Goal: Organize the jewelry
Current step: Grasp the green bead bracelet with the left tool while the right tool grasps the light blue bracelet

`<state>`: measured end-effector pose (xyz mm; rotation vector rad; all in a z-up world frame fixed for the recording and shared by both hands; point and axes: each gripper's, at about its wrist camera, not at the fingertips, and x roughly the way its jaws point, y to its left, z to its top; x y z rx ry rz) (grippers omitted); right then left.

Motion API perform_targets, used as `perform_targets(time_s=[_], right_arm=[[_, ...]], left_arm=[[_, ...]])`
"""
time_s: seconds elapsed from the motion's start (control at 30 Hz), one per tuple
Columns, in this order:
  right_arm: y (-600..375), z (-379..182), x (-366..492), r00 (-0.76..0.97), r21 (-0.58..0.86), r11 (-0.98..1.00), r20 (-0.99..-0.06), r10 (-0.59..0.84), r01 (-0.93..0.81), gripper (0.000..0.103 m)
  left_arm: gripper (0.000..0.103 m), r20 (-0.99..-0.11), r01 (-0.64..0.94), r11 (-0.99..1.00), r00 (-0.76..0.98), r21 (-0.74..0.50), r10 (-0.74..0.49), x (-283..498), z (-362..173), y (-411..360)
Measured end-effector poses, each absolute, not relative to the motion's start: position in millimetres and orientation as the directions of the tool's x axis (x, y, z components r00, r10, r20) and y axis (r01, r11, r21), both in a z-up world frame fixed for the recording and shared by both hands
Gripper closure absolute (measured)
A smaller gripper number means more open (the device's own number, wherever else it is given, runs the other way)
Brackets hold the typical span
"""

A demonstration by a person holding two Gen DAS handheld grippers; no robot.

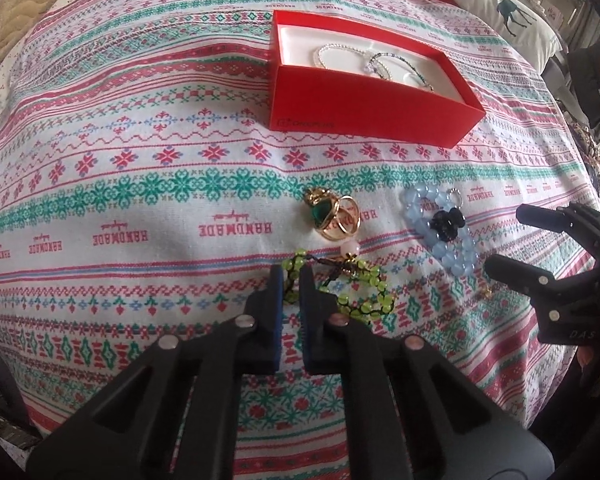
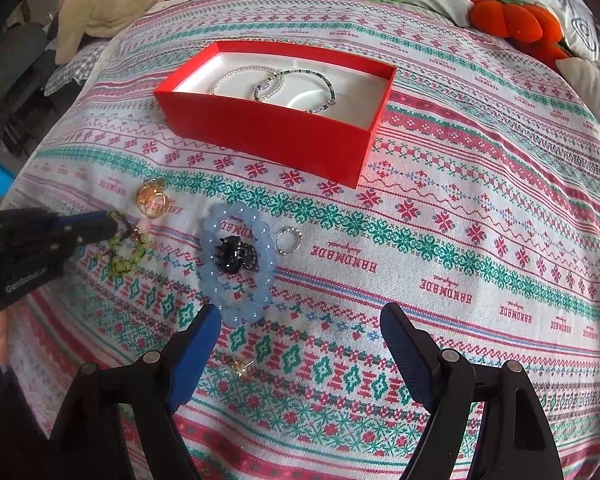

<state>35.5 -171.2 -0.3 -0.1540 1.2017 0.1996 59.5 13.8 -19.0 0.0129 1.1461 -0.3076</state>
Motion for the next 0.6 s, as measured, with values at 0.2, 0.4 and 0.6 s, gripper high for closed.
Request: perform_targets(time_s=[0.2,0.4,0.6], right_arm=[[-177,3,40,0.359,-0.006,0.979,-0.931,0.068,-0.202,0.02],[-181,3,44,0.356,0.026,0.983,-0.93,0.091,-0.183,0.028],[-182,-2,49,0.324,0.103,0.982,-0.934,0.151,-0.16,0.054]], left_arm=[[0.096,-0.87,0.261,0.95,0.413,-0.171,-0.27,49,1,23],[0.096,-0.827,0.291,0.933,0.456,-0.21,-0.328,37,26,26],[0.096,-0.8,0.318,0.921,0.479,-0.225,-0.361,31,42,23]])
